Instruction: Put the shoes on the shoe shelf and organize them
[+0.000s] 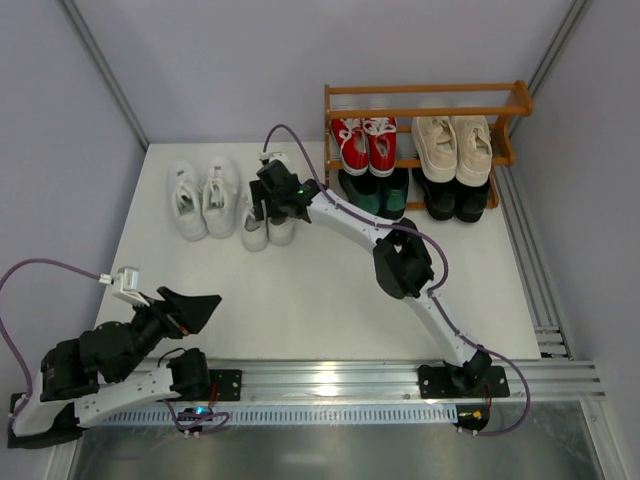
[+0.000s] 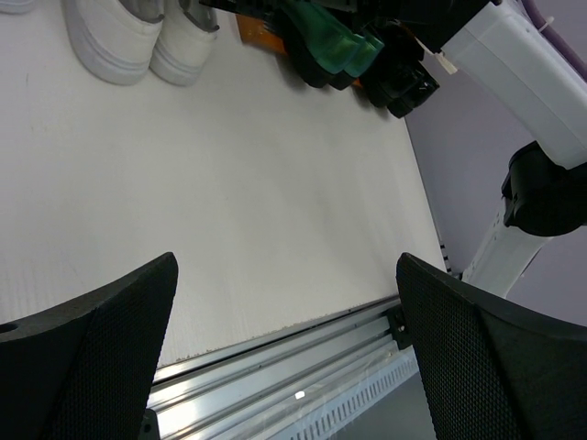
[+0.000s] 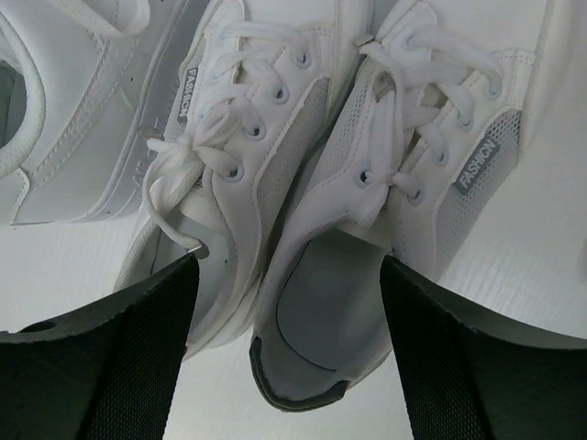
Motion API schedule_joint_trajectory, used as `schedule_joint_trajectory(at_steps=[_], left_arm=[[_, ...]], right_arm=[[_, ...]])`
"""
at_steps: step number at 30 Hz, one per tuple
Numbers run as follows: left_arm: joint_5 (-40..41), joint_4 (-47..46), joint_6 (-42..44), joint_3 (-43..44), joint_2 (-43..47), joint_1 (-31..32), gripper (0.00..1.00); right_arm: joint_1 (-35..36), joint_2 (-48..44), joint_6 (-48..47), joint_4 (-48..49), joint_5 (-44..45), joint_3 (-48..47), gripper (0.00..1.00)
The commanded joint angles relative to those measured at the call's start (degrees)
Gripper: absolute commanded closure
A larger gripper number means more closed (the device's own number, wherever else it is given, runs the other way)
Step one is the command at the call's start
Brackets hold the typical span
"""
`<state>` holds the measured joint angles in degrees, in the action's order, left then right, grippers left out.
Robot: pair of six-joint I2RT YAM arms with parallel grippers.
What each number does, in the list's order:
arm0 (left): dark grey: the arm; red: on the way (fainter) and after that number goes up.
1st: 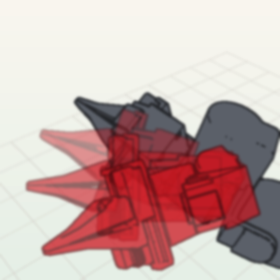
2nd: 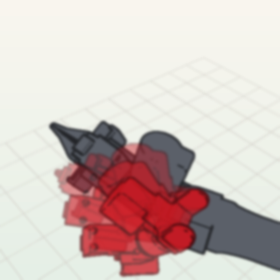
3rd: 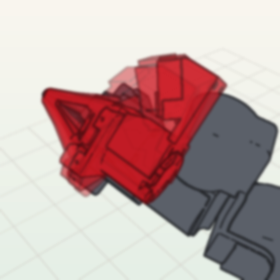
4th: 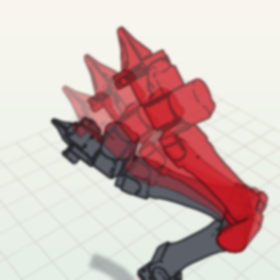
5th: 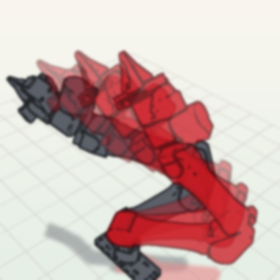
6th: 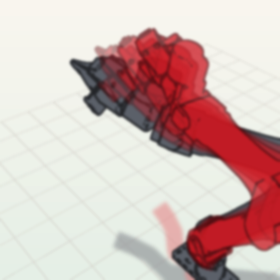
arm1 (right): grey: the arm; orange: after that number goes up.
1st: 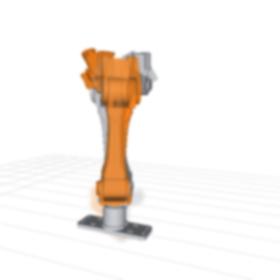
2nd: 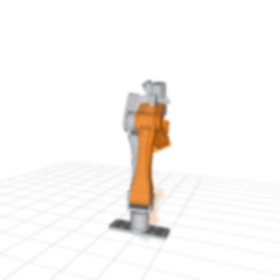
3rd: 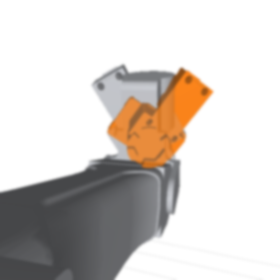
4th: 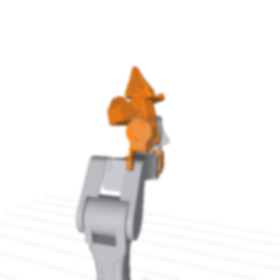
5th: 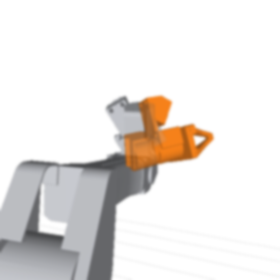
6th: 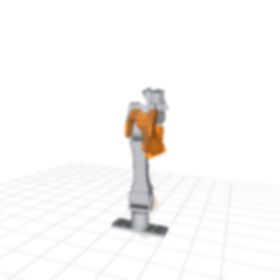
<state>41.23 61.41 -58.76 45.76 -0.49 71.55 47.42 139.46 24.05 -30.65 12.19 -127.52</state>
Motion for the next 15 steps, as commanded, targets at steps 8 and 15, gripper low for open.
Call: schedule_joint_trajectory(at_steps=[8, 15], left_arm=[[0.95, 0.55, -0.65, 0.91, 2.95, -0.09, 0.00], [0.87, 0.03, -0.39, 0.56, 2.95, -0.09, 0.00]], right_arm=[[0.13, 2.05, -0.76, -0.72, -7.70, -0.53, 0.28], [0.74, 9.15, -2.78, -7.30, -7.70, -10.37, 0.53]])
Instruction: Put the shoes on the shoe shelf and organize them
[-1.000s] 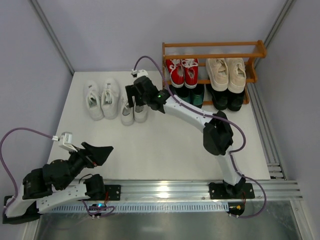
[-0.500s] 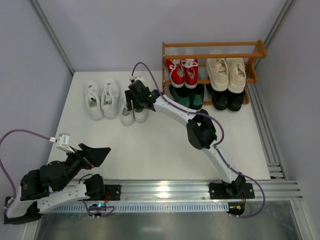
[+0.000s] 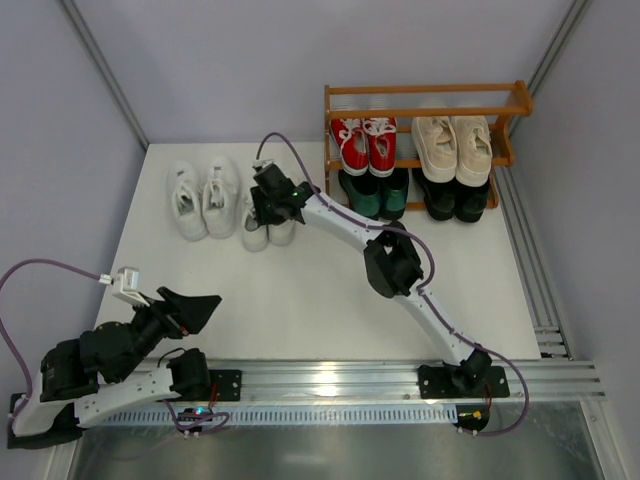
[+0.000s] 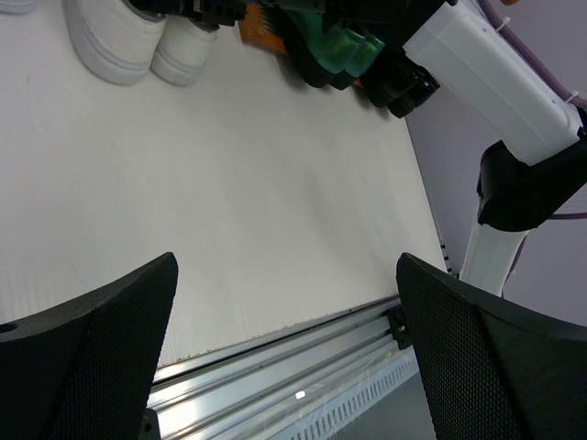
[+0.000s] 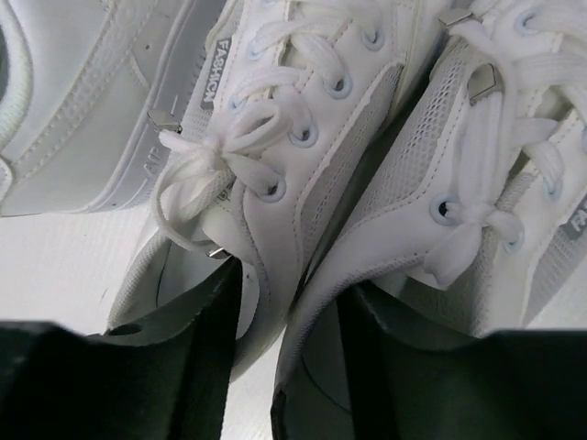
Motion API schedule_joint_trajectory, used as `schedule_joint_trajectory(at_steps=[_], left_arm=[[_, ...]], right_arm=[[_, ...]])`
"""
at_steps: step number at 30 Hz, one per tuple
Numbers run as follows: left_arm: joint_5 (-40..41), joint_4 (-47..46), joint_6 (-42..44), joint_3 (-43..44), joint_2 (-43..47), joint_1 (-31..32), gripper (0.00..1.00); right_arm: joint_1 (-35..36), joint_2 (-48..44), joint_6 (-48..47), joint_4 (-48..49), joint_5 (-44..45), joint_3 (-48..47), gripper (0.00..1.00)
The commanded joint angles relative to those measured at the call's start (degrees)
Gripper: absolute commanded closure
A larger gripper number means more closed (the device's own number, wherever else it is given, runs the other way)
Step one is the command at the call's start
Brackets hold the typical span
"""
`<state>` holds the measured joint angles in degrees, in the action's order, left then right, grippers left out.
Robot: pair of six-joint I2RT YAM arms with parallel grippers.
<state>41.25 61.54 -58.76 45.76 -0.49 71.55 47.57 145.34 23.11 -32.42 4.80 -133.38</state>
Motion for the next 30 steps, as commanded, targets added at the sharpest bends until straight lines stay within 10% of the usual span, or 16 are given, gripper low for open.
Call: schedule_joint_trajectory(at_steps=[1, 9, 20, 30], left_arm=[[0.93, -0.02, -0.48, 0.65, 2.95, -0.09, 0.00], [0.93, 0.86, -0.65, 1.26, 2.95, -0.09, 0.00], [1.28, 0.87, -0.83, 1.18, 2.87, -0.09, 0.01], [0.14, -0.54, -2.06, -0.93, 1.28, -0.09, 0.01]], right_arm=[[0.42, 3.29, -2.02, -6.07, 0.03, -4.00, 0.56], [0.06, -9.44, -5.26, -6.42, 0.13, 13.57, 0.95], [3.22, -41.94, -8.36, -4.76, -0.40, 50.48, 0.96], [12.19, -53.22, 0.96, 2.53, 2.23, 75.01, 0.91]])
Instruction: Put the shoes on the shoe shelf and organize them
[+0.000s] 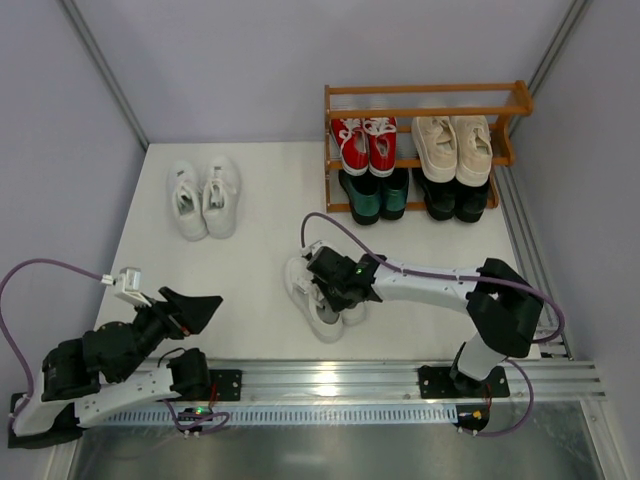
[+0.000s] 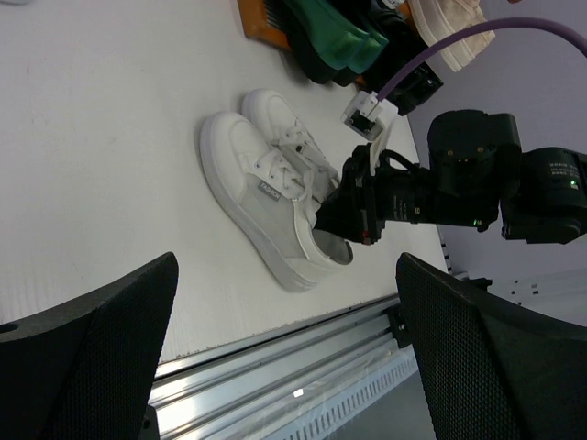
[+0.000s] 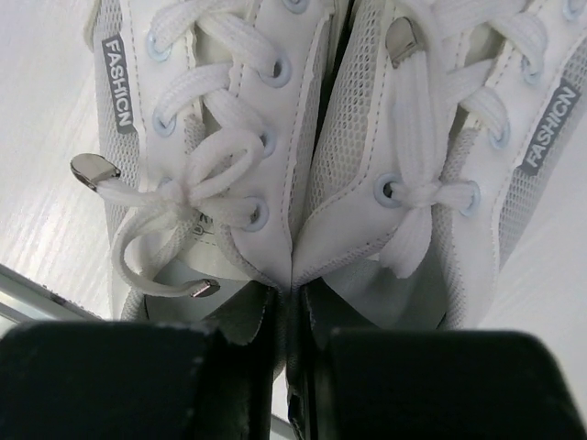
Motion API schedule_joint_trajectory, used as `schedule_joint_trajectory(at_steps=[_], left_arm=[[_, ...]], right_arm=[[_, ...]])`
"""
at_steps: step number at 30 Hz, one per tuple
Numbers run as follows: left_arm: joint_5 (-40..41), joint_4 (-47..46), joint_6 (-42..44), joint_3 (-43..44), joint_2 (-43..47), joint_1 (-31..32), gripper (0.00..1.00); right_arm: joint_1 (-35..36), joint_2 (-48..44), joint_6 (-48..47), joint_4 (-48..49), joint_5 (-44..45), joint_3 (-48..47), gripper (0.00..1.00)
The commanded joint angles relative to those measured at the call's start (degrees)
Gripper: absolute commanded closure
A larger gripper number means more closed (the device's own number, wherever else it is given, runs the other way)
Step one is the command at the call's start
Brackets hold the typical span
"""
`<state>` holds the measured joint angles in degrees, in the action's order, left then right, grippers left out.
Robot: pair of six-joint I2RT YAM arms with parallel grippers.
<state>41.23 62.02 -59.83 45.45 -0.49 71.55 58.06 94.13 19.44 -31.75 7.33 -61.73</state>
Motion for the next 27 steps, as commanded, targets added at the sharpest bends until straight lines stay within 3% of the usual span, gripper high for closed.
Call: schedule_joint_trajectory(at_steps=[1, 2, 4, 5, 8, 16, 19, 24, 27], left_arm=[[0.08, -1.28, -0.99, -0.80, 1.11, -0.09, 0.01], [-0.01, -1.37, -1.07, -0.89, 0.76, -0.09, 0.01], [-0.10, -1.64, -1.07, -0.98, 0.67, -0.09, 0.01], [-0.19, -1.90, -1.07, -1.07, 0.67, -0.09, 0.01], [-0.28, -2.34, -0.99, -1.07, -1.35, -0.09, 0.01], [-0.36, -2.08, -0.81, -0.80, -1.71, -0.09, 0.02], [-0.19, -1.73, -0.81, -0.80, -1.09, -0.09, 0.02], [-0.01, -1.73, -0.99, -1.59, -0.12, -0.09, 0.01], [-0.10, -1.46, -0.90, -1.59, -0.21, -0.09, 0.02]], right_arm=[[1.88, -3.06, 5.16, 2.65, -0.04, 5.81, 0.87], [2.05, -3.59, 5.69, 4.74, -0.13, 6.88, 0.75], [2.05, -4.21, 6.48, 6.16, -0.04, 8.73, 0.65], [2.14, -4.21, 6.66, 6.69, 0.14, 8.82, 0.51], [2.14, -4.21, 7.36, 8.27, 1.80, 8.47, 0.41], [2.14, -0.71, 11.58, 8.38, 7.25, 3.03, 0.41], [2.14, 0.53, 12.20, 7.32, 8.13, 1.18, 0.49], [2.14, 1.58, 12.55, 7.23, 9.98, -0.14, 0.52], [2.05, 2.11, 12.46, 6.88, 10.51, -0.14, 0.66]])
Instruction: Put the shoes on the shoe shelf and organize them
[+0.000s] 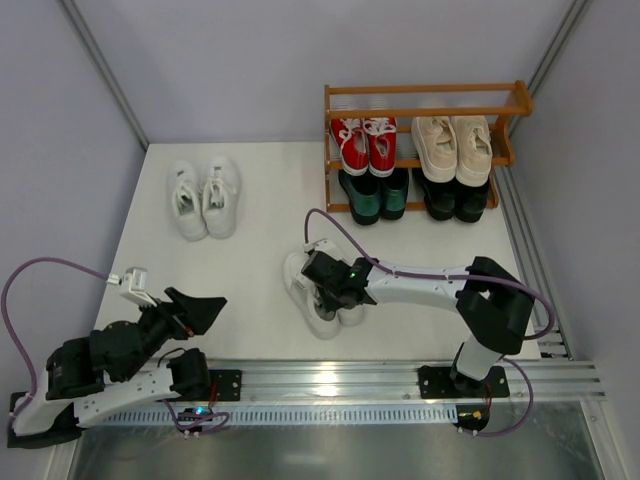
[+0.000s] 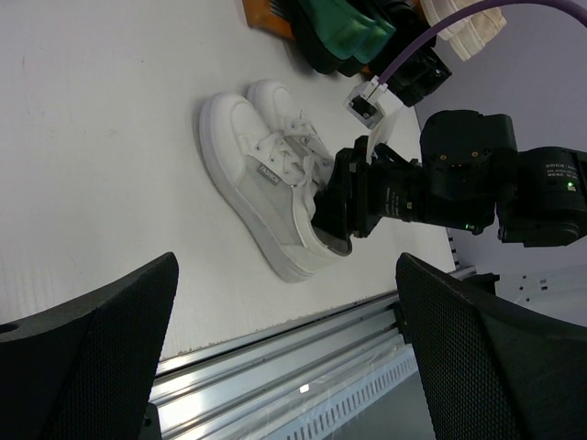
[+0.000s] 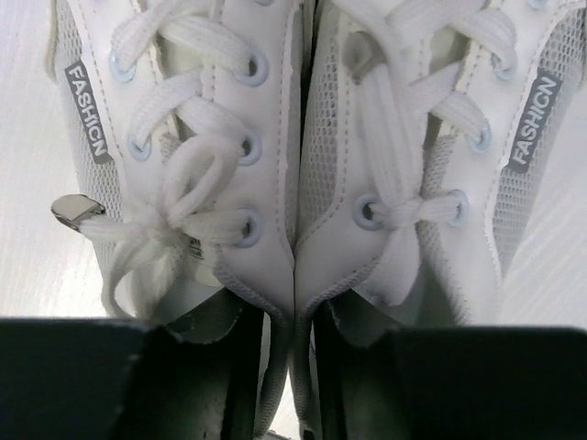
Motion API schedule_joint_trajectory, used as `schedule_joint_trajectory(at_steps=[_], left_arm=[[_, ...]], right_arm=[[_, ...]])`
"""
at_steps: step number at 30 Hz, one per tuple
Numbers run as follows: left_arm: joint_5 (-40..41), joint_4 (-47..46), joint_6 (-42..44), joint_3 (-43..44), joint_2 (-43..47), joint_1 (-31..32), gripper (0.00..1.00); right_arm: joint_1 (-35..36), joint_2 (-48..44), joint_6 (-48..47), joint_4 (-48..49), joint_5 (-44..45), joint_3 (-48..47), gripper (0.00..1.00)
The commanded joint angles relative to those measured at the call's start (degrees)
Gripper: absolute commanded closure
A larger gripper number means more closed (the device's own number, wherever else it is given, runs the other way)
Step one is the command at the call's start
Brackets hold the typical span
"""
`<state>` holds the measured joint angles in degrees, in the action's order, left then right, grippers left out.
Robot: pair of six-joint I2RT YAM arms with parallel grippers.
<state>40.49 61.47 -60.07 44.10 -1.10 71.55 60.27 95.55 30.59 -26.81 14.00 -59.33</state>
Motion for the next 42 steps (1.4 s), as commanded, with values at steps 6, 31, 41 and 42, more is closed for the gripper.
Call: schedule_joint_trajectory(at_steps=[6, 31, 41, 42], left_arm=[[0.73, -0.48, -0.92, -0.24, 2.77, -0.09, 0.02], [2.57, 0.05, -0.75, 2.40, -4.34, -0.09, 0.00], [1.70, 0.67, -0.13, 4.33, -4.17, -0.09, 0.00], [1.70, 0.93, -0.31, 4.33, -3.91, -0.09, 0.00]], right_arm=[[-0.15, -1.50, 0.18, 2.20, 4.11, -0.18, 0.96], [-30.11, -25.95, -23.82, -8.88, 13.51, -30.83, 0.96], [-51.64, -5.04, -28.13, -9.23, 0.71, -57.55, 0.96], [-52.88, -1.54, -28.56, -9.66, -0.19, -61.83, 0.96]])
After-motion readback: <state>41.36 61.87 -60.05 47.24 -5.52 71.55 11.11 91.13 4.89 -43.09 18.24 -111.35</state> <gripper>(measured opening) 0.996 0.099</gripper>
